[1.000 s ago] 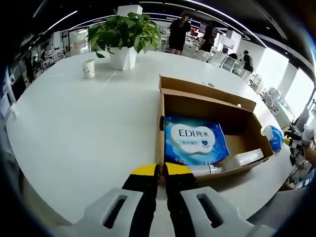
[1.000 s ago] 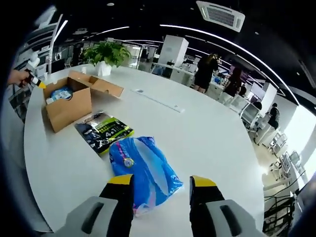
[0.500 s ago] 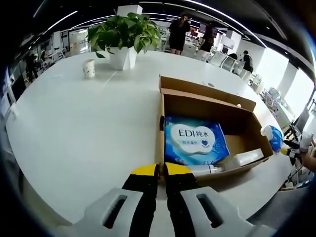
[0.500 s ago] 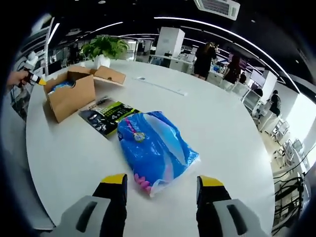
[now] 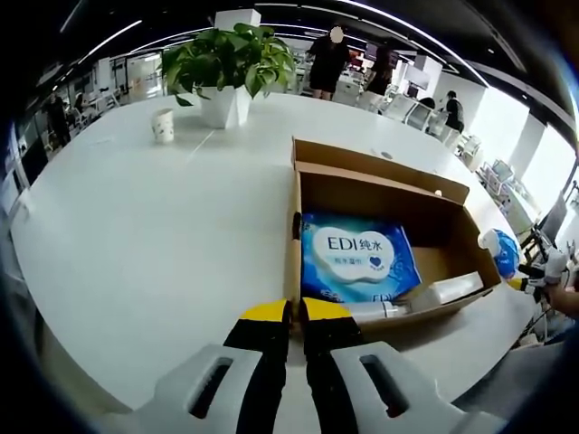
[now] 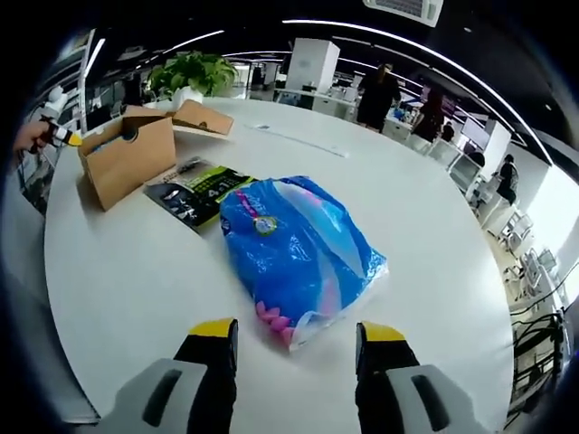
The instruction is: Operate the shoe box by opening the lid, removing the specified soft item, and placing it in the target area until the item is outside and the box remains undamaged.
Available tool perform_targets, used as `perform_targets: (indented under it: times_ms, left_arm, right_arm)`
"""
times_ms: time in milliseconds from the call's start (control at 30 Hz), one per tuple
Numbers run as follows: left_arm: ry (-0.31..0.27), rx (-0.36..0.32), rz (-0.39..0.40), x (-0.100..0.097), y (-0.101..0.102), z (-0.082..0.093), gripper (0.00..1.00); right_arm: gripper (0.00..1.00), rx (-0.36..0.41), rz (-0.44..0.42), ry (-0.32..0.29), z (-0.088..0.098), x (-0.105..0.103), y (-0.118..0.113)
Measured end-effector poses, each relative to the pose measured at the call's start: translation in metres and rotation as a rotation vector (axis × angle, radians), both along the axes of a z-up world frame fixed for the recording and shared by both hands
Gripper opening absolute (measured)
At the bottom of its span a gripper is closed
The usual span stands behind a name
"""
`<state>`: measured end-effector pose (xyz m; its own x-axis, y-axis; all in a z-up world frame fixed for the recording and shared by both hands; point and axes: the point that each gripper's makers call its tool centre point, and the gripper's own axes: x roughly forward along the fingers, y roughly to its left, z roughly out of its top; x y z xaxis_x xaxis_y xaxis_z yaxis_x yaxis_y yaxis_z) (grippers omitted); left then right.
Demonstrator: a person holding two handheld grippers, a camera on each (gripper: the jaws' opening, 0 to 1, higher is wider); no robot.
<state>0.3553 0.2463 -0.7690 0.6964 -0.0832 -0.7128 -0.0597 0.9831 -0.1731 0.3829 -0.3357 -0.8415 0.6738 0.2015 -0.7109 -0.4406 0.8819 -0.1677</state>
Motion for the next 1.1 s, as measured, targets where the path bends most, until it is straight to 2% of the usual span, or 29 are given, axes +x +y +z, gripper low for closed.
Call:
perform_targets:
  times_ms: [567, 1100]
  left_arm:
    - [0.0, -0.003, -0.001, 0.0, 0.001, 0.0, 0.03]
    - [-0.001, -0.008, 0.001, 0.0, 0.0, 0.001, 0.03]
  right_arm:
    - [0.43, 0.006, -0.05, 0.011, -0.004, 0.013, -0.01]
    - [0.39, -0.028, -0.063, 0.014, -0.005, 0.023, -0.032]
